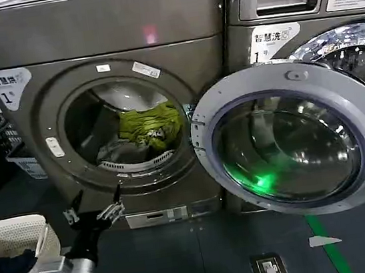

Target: Grasp the clothes from the dryer.

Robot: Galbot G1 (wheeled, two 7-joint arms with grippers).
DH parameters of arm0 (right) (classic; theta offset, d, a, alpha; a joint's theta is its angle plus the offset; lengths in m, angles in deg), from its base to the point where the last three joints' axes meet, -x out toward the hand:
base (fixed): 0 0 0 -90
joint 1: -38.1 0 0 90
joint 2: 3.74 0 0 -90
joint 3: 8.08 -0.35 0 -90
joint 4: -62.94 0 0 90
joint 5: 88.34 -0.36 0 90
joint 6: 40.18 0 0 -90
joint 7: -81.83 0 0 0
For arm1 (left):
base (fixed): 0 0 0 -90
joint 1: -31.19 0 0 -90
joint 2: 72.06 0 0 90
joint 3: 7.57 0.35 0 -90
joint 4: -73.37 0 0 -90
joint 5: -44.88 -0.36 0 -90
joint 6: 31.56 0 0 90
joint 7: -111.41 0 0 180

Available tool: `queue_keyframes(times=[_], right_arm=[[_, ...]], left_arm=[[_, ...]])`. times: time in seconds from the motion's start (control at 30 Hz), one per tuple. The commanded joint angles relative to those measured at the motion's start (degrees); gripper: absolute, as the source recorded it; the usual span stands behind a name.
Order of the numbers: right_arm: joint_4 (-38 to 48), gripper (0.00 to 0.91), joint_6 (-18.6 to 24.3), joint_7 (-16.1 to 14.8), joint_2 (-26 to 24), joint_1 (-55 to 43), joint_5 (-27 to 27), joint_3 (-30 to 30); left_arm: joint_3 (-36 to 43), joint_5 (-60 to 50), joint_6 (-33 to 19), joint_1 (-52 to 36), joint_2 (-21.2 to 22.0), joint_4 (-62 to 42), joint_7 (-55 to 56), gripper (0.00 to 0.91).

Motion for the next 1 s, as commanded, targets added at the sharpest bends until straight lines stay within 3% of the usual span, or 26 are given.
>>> queue_keyframes(times=[0.03,1.0], right_arm=[[-0.1,0.907,0.0,0.1,0.0,0.0,0.0,0.1],[-0.6,0.907,0.1,-0.2,0.5,0.1,-0.2,0.1]], left_arm=[[0.0,0.0,0.0,-0.1,0.0,-0.1,0.0,0.907],[0.0,-0.1,-0.2,-0.6,0.0,-1.0,0.0,0.907]])
